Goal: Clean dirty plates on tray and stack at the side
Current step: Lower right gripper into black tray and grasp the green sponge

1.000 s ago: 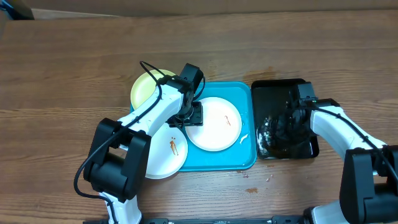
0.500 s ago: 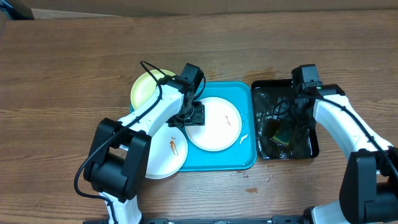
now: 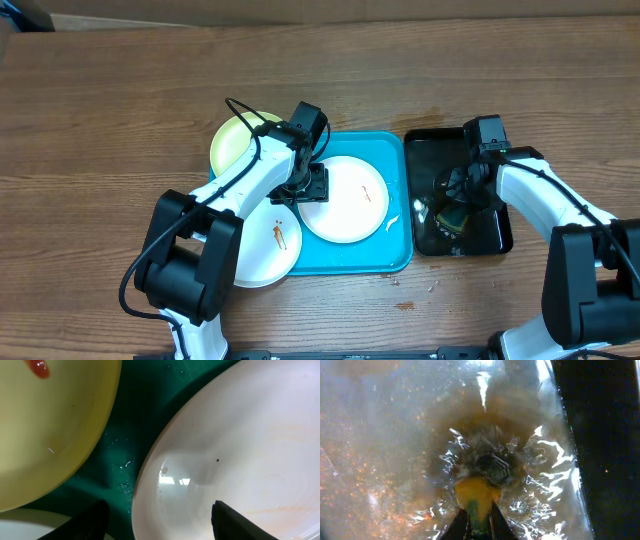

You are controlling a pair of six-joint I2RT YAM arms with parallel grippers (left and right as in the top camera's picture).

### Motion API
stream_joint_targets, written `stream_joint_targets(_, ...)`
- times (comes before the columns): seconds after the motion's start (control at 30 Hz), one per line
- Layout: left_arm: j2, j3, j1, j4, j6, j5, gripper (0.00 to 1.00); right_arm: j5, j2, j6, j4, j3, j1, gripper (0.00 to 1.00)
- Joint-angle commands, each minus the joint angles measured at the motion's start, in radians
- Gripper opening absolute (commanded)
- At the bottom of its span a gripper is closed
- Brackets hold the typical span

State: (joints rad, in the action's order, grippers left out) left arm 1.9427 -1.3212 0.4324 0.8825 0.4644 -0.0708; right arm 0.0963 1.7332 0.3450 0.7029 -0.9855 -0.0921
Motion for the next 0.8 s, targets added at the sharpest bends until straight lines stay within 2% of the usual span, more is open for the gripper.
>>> stream_joint_targets(0.0,0.013,-0.009,0.007,-0.001,-0.016,-0.008,0.66,-0.013,-0.002,-0.002,0.036,-0.048,0.004,0.19)
stream_joint_targets(0.03,0.013,-0.009,0.007,-0.001,-0.016,-0.008,0.67,-0.021,-0.002,-0.004,0.059,-0.064,0.004,0.44)
stream_joint_targets(0.07,0.013,-0.009,0.007,-0.001,-0.016,-0.008,0.67,-0.024,-0.002,-0.004,0.088,-0.079,0.004,0.52)
stream_joint_targets(0.17,0.013,-0.009,0.007,-0.002,-0.015,-0.008,0.67,-0.031,-0.002,-0.003,0.148,-0.087,0.004,0.63)
stream_joint_targets(0.3,0.013,-0.009,0.007,-0.001,-0.015,-0.007,0.62,-0.031,-0.001,0.006,0.187,-0.056,0.003,0.64)
stream_joint_targets(0.4,0.013,-0.009,0.007,-0.001,-0.015,-0.007,0.53,-0.052,-0.001,0.019,0.186,-0.035,0.003,0.57)
stream_joint_targets(0.53,0.013,-0.009,0.007,-0.001,-0.015,-0.007,0.50,-0.115,-0.001,0.019,0.182,-0.029,0.003,0.53)
stream_joint_targets(0.6,0.013,-0.009,0.007,-0.001,-0.015,-0.006,0.50,-0.125,-0.001,0.019,0.182,-0.029,0.003,0.57)
stream_joint_targets(0.63,0.013,-0.009,0.007,-0.001,-0.015,-0.001,0.50,-0.125,-0.001,0.019,0.183,-0.029,0.003,0.63)
stream_joint_targets(0.67,0.013,-0.009,0.007,0.001,-0.016,0.005,0.50,-0.124,-0.001,0.019,0.186,-0.029,0.003,0.74)
stream_joint_targets(0.7,0.013,-0.009,0.007,0.002,-0.016,0.008,0.50,-0.125,-0.001,0.019,0.189,-0.029,0.003,0.79)
stream_joint_targets(0.77,0.014,-0.008,0.007,0.003,-0.016,0.011,0.50,-0.124,-0.001,0.019,0.196,-0.027,0.003,0.80)
